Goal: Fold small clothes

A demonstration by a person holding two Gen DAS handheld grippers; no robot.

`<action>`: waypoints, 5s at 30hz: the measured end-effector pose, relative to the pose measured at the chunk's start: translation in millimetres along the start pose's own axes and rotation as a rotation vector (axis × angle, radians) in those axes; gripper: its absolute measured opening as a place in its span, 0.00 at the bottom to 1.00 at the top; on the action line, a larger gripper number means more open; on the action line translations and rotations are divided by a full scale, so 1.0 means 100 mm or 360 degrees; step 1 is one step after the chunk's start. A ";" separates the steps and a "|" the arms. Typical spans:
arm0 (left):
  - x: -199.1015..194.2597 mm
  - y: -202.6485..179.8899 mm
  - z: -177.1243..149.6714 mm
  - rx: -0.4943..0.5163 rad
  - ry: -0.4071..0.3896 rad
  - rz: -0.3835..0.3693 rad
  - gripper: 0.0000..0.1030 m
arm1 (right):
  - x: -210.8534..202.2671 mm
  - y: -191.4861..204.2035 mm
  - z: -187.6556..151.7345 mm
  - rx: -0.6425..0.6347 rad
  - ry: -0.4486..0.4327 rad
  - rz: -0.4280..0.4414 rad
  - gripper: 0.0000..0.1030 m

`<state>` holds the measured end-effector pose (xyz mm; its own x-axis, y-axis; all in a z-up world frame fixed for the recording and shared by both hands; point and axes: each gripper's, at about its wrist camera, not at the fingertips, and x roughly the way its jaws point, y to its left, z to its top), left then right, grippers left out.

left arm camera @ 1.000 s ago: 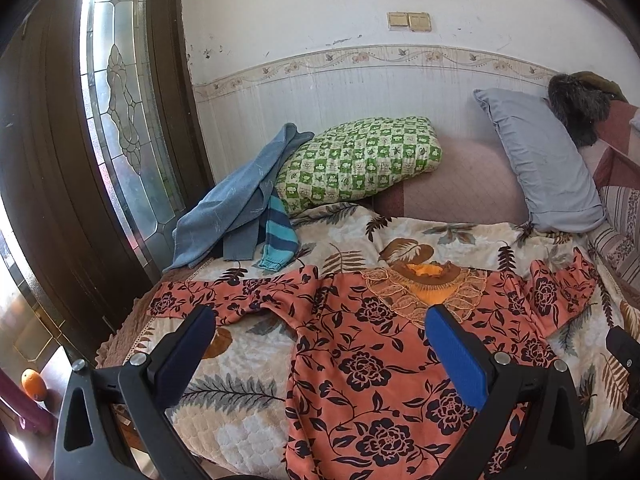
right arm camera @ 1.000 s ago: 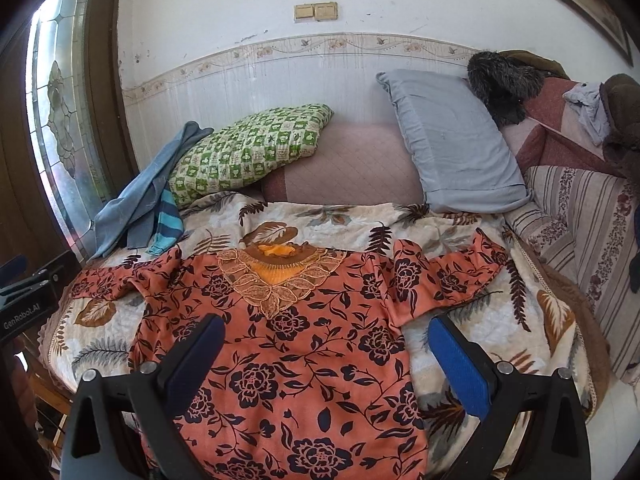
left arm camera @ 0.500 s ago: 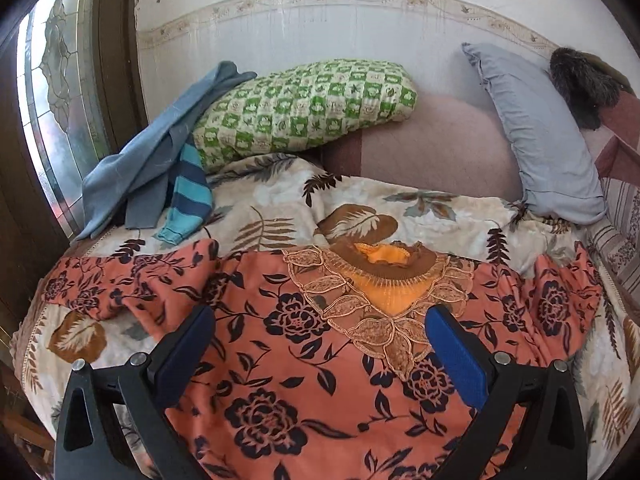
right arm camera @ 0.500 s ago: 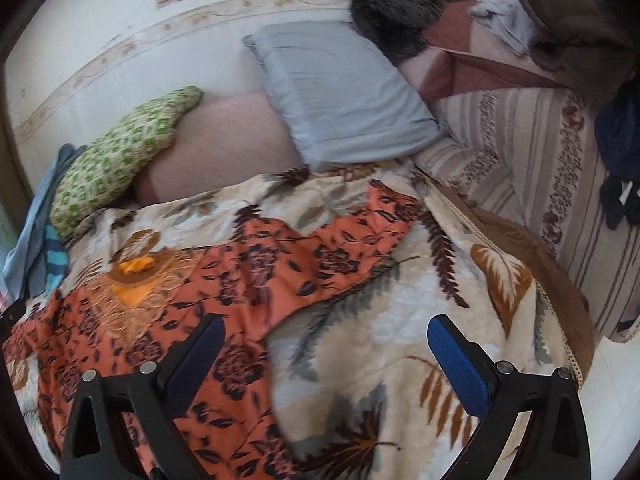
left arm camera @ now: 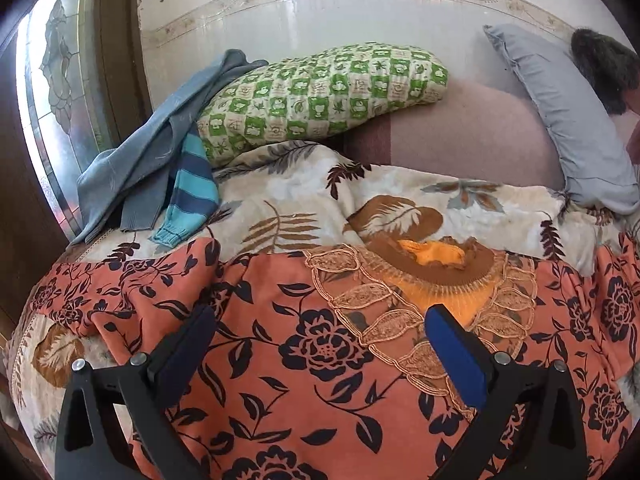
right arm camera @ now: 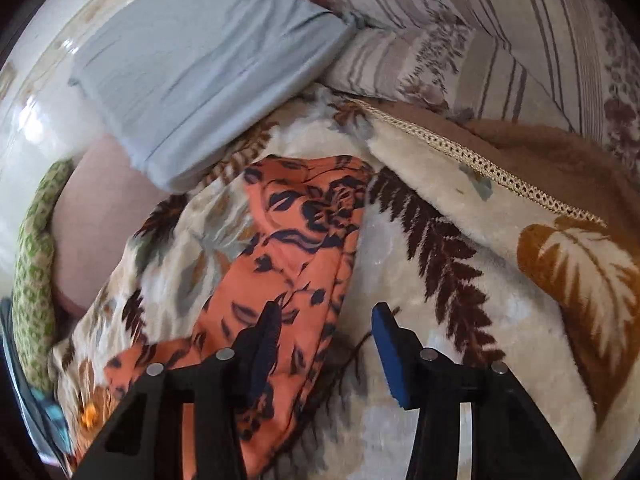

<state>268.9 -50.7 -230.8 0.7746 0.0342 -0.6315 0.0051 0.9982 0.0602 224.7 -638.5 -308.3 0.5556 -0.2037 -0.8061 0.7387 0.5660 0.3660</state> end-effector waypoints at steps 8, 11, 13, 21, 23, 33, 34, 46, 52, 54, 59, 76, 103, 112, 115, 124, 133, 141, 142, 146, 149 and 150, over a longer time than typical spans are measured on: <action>0.09 0.00 0.04 -0.0015 -0.0009 0.0057 1.00 | 0.40 0.00 0.09 0.0187 0.0102 0.0175 0.10; 0.06 0.05 0.06 -0.0043 -0.0024 0.0070 1.00 | 0.22 0.15 0.09 0.0168 0.0032 0.0280 0.07; 0.02 0.11 0.08 -0.0064 -0.0044 0.0092 1.00 | 0.01 0.29 0.07 0.0140 -0.0001 0.0371 0.07; -0.19 0.60 0.20 -0.0213 -0.0188 0.0215 1.00 | -0.79 1.44 -0.48 -0.0100 0.0073 0.0771 0.06; -0.22 0.78 0.21 -0.0257 -0.0194 0.0241 1.00 | -1.00 1.83 -0.78 -0.0212 0.0128 0.0883 0.07; -0.13 1.65 0.04 -0.0447 -0.0098 0.0527 1.00 | -0.99 3.36 -3.22 -0.1130 0.0618 0.0824 0.10; -0.09 1.70 0.04 -0.0475 -0.0068 0.0524 1.00 | -0.86 3.40 -3.42 -0.1199 0.0684 0.0763 0.11; 0.01 1.76 0.12 -0.0467 -0.0050 0.0548 1.00 | -0.59 3.31 -3.49 -0.1027 0.0923 0.0946 0.71; 0.00 1.81 0.10 -0.0530 -0.0041 0.0604 1.00 | -0.95 3.27 -3.23 -0.0933 0.0796 0.1223 0.71; 0.01 1.77 0.10 -0.0530 -0.0041 0.0618 1.00 | -1.05 3.25 -3.15 -0.0898 0.0735 0.1270 0.71; 0.06 1.64 0.10 -0.0500 -0.0011 0.0649 1.00 | -1.23 2.76 -2.69 -0.0760 0.0561 0.1272 0.71; 0.12 0.50 0.09 -0.0117 -0.0089 0.0435 1.00 | -0.41 1.38 -1.82 0.0053 0.0588 0.1376 0.71; 0.52 0.07 -0.37 0.0093 0.0413 0.0388 1.00 | -0.23 1.65 -1.90 -0.0235 0.0561 0.1083 0.71; 0.26 0.36 -0.41 -0.0017 0.0376 0.0437 1.00 | -0.31 1.81 -2.15 -0.0342 0.0646 0.1227 0.71; 0.25 0.38 -0.39 -0.0017 0.0336 0.0456 1.00 | -0.25 1.88 -2.34 -0.0418 0.0728 0.1201 0.71; 0.31 0.41 -0.45 0.0057 0.0419 0.0459 1.00 | -0.13 1.88 -2.58 -0.0398 0.0724 0.1126 0.70; -0.12 1.17 -0.24 -0.0260 0.0124 0.0667 1.00 | -0.59 2.10 -2.85 -0.0474 0.0693 0.1187 0.70; -0.21 1.95 -0.25 -0.0462 0.0090 0.0847 1.00 | -0.75 2.91 -3.40 -0.0624 0.0841 0.1255 0.70; -0.20 2.02 -0.25 -0.0467 0.0098 0.0862 1.00 | -0.74 3.00 -3.49 -0.0655 0.0860 0.1249 0.70; -0.15 2.31 -0.29 -0.0558 0.0151 0.0878 1.00 | -0.63 3.22 -3.83 -0.0701 0.0961 0.1228 0.70; -0.13 2.44 -0.31 -0.0635 0.0179 0.0864 1.00 | -0.43 3.29 -4.09 -0.0772 0.1069 0.1093 0.70; -0.14 2.45 -0.31 -0.0650 0.0179 0.0863 1.00 | -0.42 3.28 -4.12 -0.0783 0.1034 0.1101 0.70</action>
<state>240.1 195.4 -231.2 0.5297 0.5170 -0.6724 -0.6207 0.7766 0.1081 286.9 -115.5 -345.8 0.3777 0.6677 -0.6415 0.0251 0.6852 0.7279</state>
